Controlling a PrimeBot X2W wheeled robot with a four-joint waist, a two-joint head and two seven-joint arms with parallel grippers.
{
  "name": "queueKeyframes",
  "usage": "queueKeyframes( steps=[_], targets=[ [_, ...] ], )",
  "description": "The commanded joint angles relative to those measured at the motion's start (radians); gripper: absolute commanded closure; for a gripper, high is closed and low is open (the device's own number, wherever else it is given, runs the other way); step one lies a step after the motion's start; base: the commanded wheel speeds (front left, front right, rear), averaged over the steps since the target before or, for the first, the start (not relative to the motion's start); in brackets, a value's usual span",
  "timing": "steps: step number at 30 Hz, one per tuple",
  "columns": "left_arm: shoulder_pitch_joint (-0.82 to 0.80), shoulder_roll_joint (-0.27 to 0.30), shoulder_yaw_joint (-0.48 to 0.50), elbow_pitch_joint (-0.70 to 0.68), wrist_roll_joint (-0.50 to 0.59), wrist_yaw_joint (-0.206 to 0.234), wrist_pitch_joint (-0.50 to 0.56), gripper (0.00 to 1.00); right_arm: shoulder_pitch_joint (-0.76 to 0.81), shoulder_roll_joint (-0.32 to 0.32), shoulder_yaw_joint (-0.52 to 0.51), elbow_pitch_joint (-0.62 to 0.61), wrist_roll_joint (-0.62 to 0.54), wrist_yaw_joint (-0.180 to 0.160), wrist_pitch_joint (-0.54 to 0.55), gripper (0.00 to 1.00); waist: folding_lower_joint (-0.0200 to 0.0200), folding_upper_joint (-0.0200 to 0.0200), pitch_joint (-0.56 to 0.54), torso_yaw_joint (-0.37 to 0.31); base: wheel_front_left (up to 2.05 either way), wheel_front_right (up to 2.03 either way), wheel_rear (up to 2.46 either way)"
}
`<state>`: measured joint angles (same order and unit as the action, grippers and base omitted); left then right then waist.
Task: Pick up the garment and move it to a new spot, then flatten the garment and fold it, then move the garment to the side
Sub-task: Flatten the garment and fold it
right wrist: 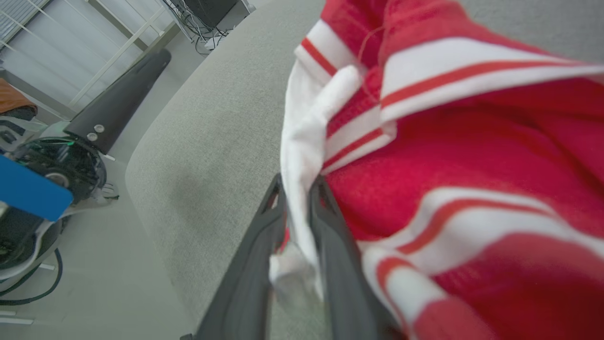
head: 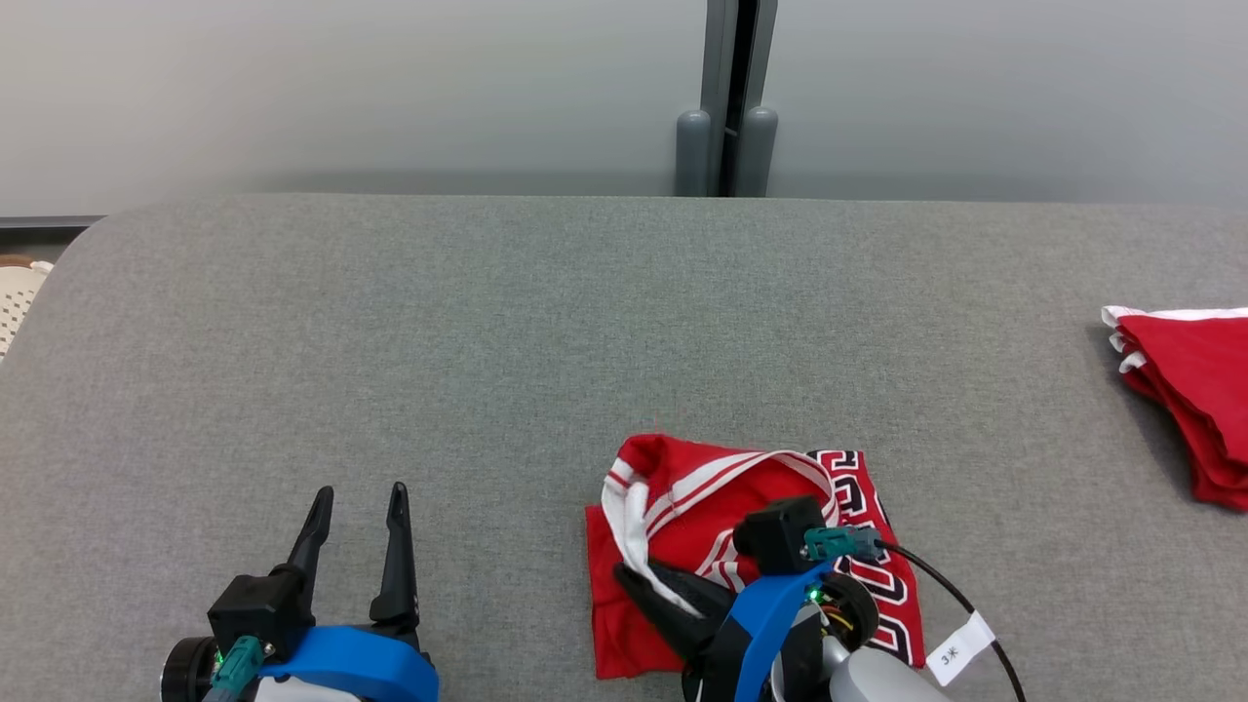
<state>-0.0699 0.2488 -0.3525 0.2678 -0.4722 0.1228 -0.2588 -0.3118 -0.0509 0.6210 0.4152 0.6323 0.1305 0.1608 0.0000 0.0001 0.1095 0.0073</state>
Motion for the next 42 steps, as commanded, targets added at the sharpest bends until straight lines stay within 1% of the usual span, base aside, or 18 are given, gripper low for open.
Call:
queueKeyframes(
  steps=[1,7,12,15,18,22,26,27,28,30,31,34,35,36,37,38,39,42],
  targets=[
    [-0.016,-0.001,0.003,0.004,0.006,-0.005,-0.005,0.0,-0.02,0.0,0.012,0.009,0.012,0.0,-0.015,0.0,0.0,-0.0001,-0.001,0.0,0.0,0.0,0.0],
    [-0.011,-0.005,0.005,0.01,0.009,-0.01,-0.006,0.0,-0.042,0.0,0.042,0.003,0.004,0.0,-0.094,0.0,0.0,-0.0001,-0.01,-0.01,0.0,0.0,0.0],
    [-0.006,-0.012,0.0,0.011,0.016,-0.015,-0.006,0.0,-0.015,0.0,0.009,-0.061,-0.024,0.0,-0.149,0.0,0.0,-0.0001,-0.023,-0.023,0.0,0.0,0.0],
    [-0.003,-0.015,-0.002,0.011,0.017,-0.015,-0.007,0.0,0.012,0.0,-0.045,-0.118,-0.056,0.0,-0.166,0.0,0.0,-0.0001,-0.029,-0.03,0.0,0.0,0.0],
    [0.002,-0.015,-0.001,0.011,0.017,-0.016,-0.007,0.0,0.043,-0.001,-0.131,-0.175,-0.109,0.0,-0.176,0.0,0.0,-0.0001,-0.033,-0.036,0.0,0.0,0.0],
    [0.005,-0.015,-0.002,0.008,0.021,-0.019,-0.007,0.0,0.086,-0.002,-0.275,-0.23,-0.227,0.0,-0.186,0.0,0.0,-0.0001,-0.035,-0.042,0.0,0.0,0.0],
    [0.0,-0.015,-0.006,0.008,0.024,-0.023,-0.007,0.0,0.132,-0.003,-0.404,-0.246,-0.362,0.0,-0.186,0.0,0.0,-0.0001,-0.034,-0.04,0.0,0.0,0.0],
    [-0.001,-0.016,-0.008,0.009,0.025,-0.024,-0.007,0.0,0.139,-0.002,-0.43,-0.242,-0.388,0.0,-0.186,0.2,0.0,-0.0001,-0.033,-0.039,0.0,0.0,0.0],
    [-0.003,-0.016,-0.009,0.01,0.026,-0.026,-0.007,0.0,0.145,-0.002,-0.448,-0.232,-0.42,0.0,-0.185,0.58,0.0,-0.0001,-0.033,-0.037,0.0,0.0,0.0],
    [-0.006,-0.016,-0.012,0.012,0.025,-0.026,-0.007,0.0,0.154,-0.001,-0.479,-0.202,-0.474,0.0,-0.189,0.87,0.0,-0.0001,-0.032,-0.033,0.0,0.0,0.0],
    [-0.007,-0.016,-0.014,0.014,0.025,-0.025,-0.007,0.0,0.156,-0.001,-0.49,-0.179,-0.496,0.0,-0.192,1.0,0.0,-0.0001,-0.032,-0.03,0.0,0.0,0.0],
    [-0.012,-0.014,-0.017,0.018,0.026,-0.029,-0.007,0.0,0.138,0.001,-0.501,-0.09,-0.523,0.0,-0.202,1.0,0.0,-0.0001,-0.032,-0.021,0.0,0.0,0.0],
    [-0.012,-0.014,-0.017,0.018,0.026,-0.029,-0.007,0.0,0.138,0.001,-0.501,-0.09,-0.523,0.0,-0.202,1.0,0.0,-0.0001,-0.032,-0.021,0.0,0.0,0.0],
    [-0.013,-0.013,-0.019,0.019,0.029,-0.029,-0.007,0.0,0.127,0.001,-0.497,-0.055,-0.518,0.0,-0.205,1.0,0.0,-0.0001,-0.032,-0.017,0.0,0.0,0.0],
    [-0.014,-0.013,-0.021,0.02,0.03,-0.028,-0.007,0.0,0.116,0.001,-0.488,-0.019,-0.504,0.0,-0.21,1.0,0.0,-0.0001,-0.032,-0.014,0.0,0.0,0.0],
    [-0.017,-0.01,-0.023,0.022,0.031,-0.03,-0.007,0.0,0.092,0.001,-0.466,0.053,-0.496,0.0,-0.221,1.0,0.0,-0.0001,-0.033,-0.007,0.0,0.0,0.0],
    [-0.017,-0.01,-0.023,0.022,0.031,-0.03,-0.007,0.0,0.092,0.001,-0.466,0.053,-0.496,0.0,-0.221,1.0,0.0,-0.0001,-0.033,-0.007,0.0,0.0,0.0],
    [-0.016,-0.008,-0.027,0.026,0.03,-0.03,-0.007,0.0,0.053,0.001,-0.402,0.15,-0.451,0.0,-0.244,1.0,0.0,-0.0001,-0.036,0.003,0.0,0.0,0.0]
  ],
)
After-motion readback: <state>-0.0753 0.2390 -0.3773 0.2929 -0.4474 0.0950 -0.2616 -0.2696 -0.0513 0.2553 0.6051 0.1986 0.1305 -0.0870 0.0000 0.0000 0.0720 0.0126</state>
